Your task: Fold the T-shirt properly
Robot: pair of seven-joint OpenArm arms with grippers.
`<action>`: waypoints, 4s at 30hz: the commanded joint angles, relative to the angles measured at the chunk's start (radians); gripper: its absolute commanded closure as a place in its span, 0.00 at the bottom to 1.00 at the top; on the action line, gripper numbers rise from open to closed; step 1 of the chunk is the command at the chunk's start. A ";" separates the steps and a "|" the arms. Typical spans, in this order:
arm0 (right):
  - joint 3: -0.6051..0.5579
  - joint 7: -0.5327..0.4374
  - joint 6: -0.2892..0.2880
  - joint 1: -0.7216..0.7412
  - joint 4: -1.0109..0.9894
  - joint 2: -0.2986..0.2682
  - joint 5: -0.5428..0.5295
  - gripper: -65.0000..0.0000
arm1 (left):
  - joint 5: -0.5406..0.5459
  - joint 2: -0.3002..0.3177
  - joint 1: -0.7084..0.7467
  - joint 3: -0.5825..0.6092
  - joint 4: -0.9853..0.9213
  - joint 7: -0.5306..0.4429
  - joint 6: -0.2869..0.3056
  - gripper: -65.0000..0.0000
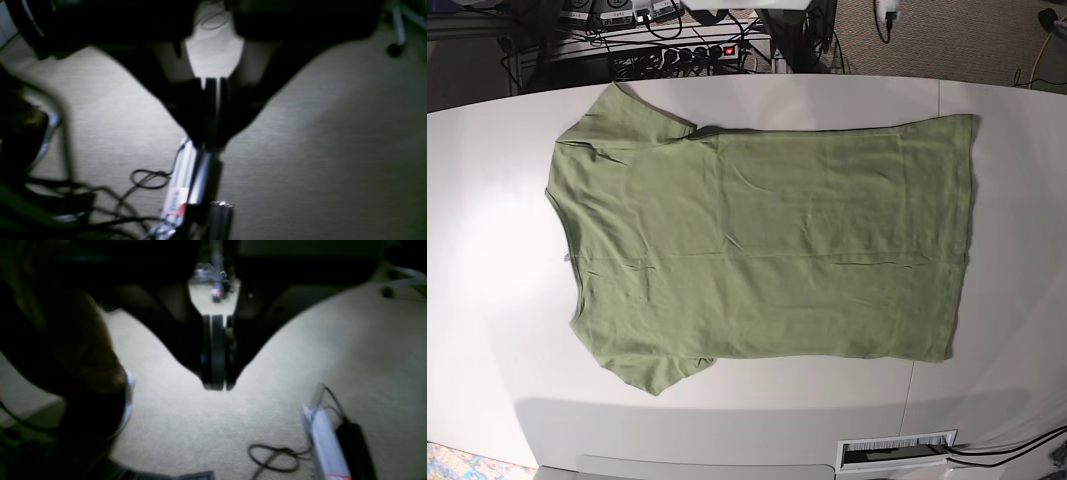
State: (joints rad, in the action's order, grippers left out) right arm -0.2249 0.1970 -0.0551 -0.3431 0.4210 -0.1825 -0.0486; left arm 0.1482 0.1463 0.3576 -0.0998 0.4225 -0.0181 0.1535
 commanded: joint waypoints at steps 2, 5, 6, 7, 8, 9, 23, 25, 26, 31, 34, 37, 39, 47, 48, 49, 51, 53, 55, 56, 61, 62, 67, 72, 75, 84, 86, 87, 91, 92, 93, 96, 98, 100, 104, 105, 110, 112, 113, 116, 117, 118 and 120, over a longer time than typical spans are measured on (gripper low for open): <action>-0.041 0.012 -0.001 -0.024 0.024 -0.024 0.009 1.00 | 0.025 0.035 0.048 -0.001 0.039 -0.004 0.005 1.00; -0.090 0.053 0.000 -0.065 0.095 -0.056 0.009 1.00 | 0.066 0.082 0.122 -0.001 0.106 0.002 0.037 1.00; -0.100 0.067 0.000 -0.081 0.126 -0.067 0.008 1.00 | 0.072 0.099 0.147 -0.001 0.130 0.002 0.061 1.00; -0.106 0.080 0.000 -0.099 0.160 -0.079 0.009 1.00 | 0.077 0.114 0.174 -0.001 0.155 0.002 0.082 1.00; -0.108 0.090 0.000 -0.117 0.196 -0.091 0.009 1.00 | 0.089 0.129 0.200 -0.001 0.182 0.002 0.098 1.00; -0.108 0.096 0.000 -0.137 0.232 -0.103 0.008 1.00 | 0.103 0.144 0.226 -0.001 0.210 0.002 0.113 1.00; -0.107 0.145 0.099 -0.481 0.798 -0.290 0.140 1.00 | 0.136 0.302 0.562 -0.001 0.736 -0.002 0.288 1.00; -0.107 0.161 0.161 -0.522 0.870 -0.311 0.170 1.00 | 0.131 0.318 0.600 -0.001 0.816 -0.002 0.293 1.00; -0.107 0.169 0.176 -0.542 0.903 -0.320 0.190 1.00 | 0.124 0.325 0.619 -0.001 0.855 -0.002 0.293 1.00; -0.107 0.196 0.227 -0.629 1.038 -0.355 0.299 1.00 | 0.043 0.364 0.709 -0.001 1.044 -0.009 0.293 1.00; -0.106 0.220 0.279 -0.663 1.096 -0.361 0.369 1.00 | -0.001 0.387 0.755 -0.001 1.145 -0.009 0.288 1.00; -0.093 0.235 0.307 -0.694 1.144 -0.360 0.420 1.00 | -0.041 0.406 0.795 -0.001 1.236 -0.009 0.227 1.00; -0.076 0.238 0.328 -0.720 1.175 -0.360 0.449 1.00 | -0.082 0.406 0.820 -0.001 1.292 -0.008 0.175 1.00; 0.021 0.260 0.393 -0.819 1.347 -0.362 0.573 1.00 | -0.212 0.406 0.889 -0.001 1.472 -0.004 0.056 1.00; 0.031 0.263 0.392 -0.832 1.372 -0.366 0.574 1.00 | -0.234 0.406 0.898 -0.001 1.493 -0.003 0.041 1.00; 0.039 0.265 0.393 -0.843 1.396 -0.374 0.574 1.00 | -0.253 0.406 0.907 -0.001 1.514 0.000 0.027 1.00; 0.045 0.277 0.393 -0.860 1.444 -0.396 0.589 1.00 | -0.285 0.406 0.919 -0.001 1.556 0.003 0.018 1.00; 0.045 0.303 0.399 -0.871 1.484 -0.408 0.642 1.00 | -0.323 0.406 0.929 -0.001 1.593 0.003 0.018 1.00; 0.045 0.324 0.418 -0.877 1.518 -0.411 0.677 1.00 | -0.353 0.406 0.928 -0.001 1.627 0.019 0.013 1.00; 0.045 0.335 0.423 -0.877 1.531 -0.410 0.687 1.00 | -0.365 0.406 0.928 -0.001 1.645 0.035 -0.002 1.00; 0.045 0.347 0.428 -0.879 1.575 -0.410 0.731 1.00 | -0.407 0.434 0.929 -0.001 1.751 0.114 -0.057 1.00; 0.045 0.354 0.430 -0.879 1.582 -0.410 0.739 1.00 | -0.408 0.446 0.929 -0.001 1.772 0.131 -0.057 1.00; 0.045 0.379 0.465 -0.879 1.590 -0.410 0.803 1.00 | -0.468 0.486 0.926 -0.001 1.850 0.164 -0.059 1.00; 0.045 0.387 0.510 -0.879 1.597 -0.410 0.848 1.00 | -0.529 0.519 0.888 -0.001 1.880 0.160 -0.109 1.00; 0.045 0.396 0.511 -0.878 1.634 -0.410 0.888 1.00 | -0.541 0.537 0.829 -0.001 1.879 0.160 -0.109 1.00; 0.045 0.424 0.475 -0.849 1.735 -0.410 1.028 1.00 | -0.486 0.605 0.637 0.000 1.812 0.130 -0.076 1.00; 0.045 0.437 0.438 -0.836 1.734 -0.410 1.038 1.00 | -0.488 0.635 0.615 -0.001 1.767 0.129 -0.055 1.00; 0.045 0.440 0.424 -0.831 1.734 -0.410 1.041 1.00 | -0.488 0.646 0.603 -0.001 1.744 0.126 -0.045 1.00; 0.045 0.458 0.406 -0.817 1.734 -0.410 1.054 1.00 | -0.486 0.674 0.570 -0.001 1.659 0.109 -0.019 0.96; 0.045 0.462 0.406 -0.815 1.734 -0.410 1.062 1.00 | -0.486 0.675 0.562 0.000 1.640 0.095 -0.015 0.93; 0.045 0.463 0.406 -0.813 1.735 -0.410 1.071 1.00 | -0.486 0.674 0.551 0.000 1.620 0.076 -0.010 0.91; 0.045 0.466 0.406 -0.805 1.735 -0.410 1.093 1.00 | -0.492 0.674 0.516 0.000 1.566 0.018 0.040 0.79; 0.045 0.466 0.402 -0.803 1.735 -0.410 1.097 1.00 | -0.509 0.674 0.493 0.000 1.537 -0.008 0.074 0.71; 0.045 0.465 0.401 -0.803 1.735 -0.411 1.097 1.00 | -0.510 0.674 0.475 0.002 1.521 -0.008 0.076 0.67; 0.045 0.462 0.401 -0.804 1.734 -0.411 1.096 0.82 | -0.512 0.677 0.429 0.047 1.498 -0.008 0.079 0.67; 0.045 0.462 0.401 -0.803 1.735 -0.411 1.097 0.77 | -0.517 0.680 0.413 0.073 1.483 -0.008 0.080 0.67; 0.045 0.478 0.401 -0.804 1.735 -0.411 1.097 0.77 | -0.631 0.694 0.299 0.256 1.378 0.003 0.053 0.67; 0.045 0.484 0.401 -0.804 1.735 -0.411 1.097 0.77 | -0.665 0.694 0.265 0.315 1.348 0.024 0.010 0.67; 0.045 0.484 0.401 -0.804 1.735 -0.411 1.097 0.77 | -0.681 0.694 0.251 0.338 1.338 0.036 -0.009 0.67; 0.045 0.489 0.401 -0.804 1.735 -0.410 1.097 0.77 | -0.691 0.695 0.213 0.378 1.318 0.047 -0.026 0.67; 0.045 0.494 0.401 -0.804 1.735 -0.411 1.097 0.77 | -0.691 0.697 0.203 0.386 1.314 0.048 -0.026 0.67; 0.045 0.499 0.401 -0.804 1.735 -0.411 1.097 0.77 | -0.691 0.701 0.195 0.388 1.313 0.048 -0.026 0.68; 0.045 0.502 0.401 -0.803 1.735 -0.411 1.097 0.77 | -0.692 0.712 0.185 0.388 1.313 0.055 -0.027 0.78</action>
State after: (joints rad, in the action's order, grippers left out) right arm -0.1833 0.7002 0.3283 -1.1355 2.1407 -0.5846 1.0279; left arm -0.5350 0.8402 0.5316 0.2836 1.7515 -0.0273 0.0620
